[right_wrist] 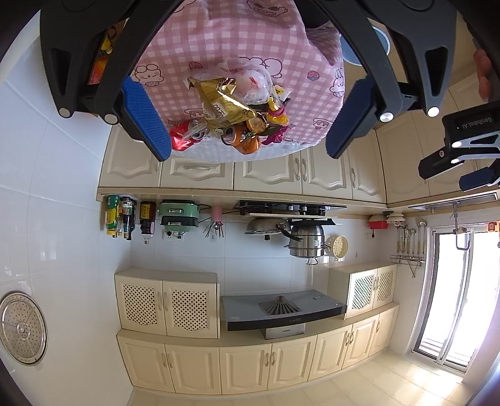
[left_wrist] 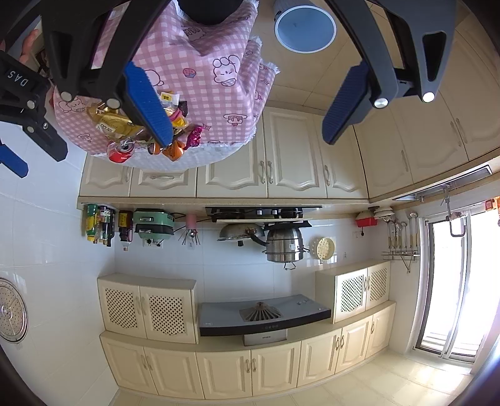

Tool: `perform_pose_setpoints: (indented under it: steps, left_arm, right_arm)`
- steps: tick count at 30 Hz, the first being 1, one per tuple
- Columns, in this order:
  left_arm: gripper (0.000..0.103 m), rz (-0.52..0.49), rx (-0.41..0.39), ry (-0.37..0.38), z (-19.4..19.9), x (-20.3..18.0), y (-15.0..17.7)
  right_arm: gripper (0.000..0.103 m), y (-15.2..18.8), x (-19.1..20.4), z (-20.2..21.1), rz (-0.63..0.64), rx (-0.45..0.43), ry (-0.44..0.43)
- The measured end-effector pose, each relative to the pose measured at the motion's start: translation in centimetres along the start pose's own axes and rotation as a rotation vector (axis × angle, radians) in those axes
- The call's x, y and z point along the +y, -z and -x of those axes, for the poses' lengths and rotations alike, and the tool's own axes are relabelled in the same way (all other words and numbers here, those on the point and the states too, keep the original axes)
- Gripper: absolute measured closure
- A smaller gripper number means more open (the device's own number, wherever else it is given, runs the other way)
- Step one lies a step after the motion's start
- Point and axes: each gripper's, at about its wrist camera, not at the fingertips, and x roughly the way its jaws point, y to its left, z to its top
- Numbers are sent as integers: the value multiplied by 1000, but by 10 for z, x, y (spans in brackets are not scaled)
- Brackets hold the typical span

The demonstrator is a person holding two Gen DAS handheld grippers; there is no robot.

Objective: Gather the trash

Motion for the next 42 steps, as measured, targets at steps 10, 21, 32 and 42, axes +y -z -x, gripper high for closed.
perform_pose_setpoints:
  steps: [10, 21, 32, 42]
  left_arm:
    - [9, -1, 1, -2, 1, -10, 14]
    - [8, 1, 6, 1, -8, -5, 10]
    - [8, 5, 9, -1, -10, -1, 8]
    - [8, 7, 11, -1, -10, 1, 9]
  right_arm:
    - [6, 0, -2, 1, -4, 6, 0]
    - [6, -3, -3, 0, -6, 14, -4]
    - [6, -1, 0, -5, -14, 37, -11]
    - [6, -2, 0, -5, -10, 42, -17]
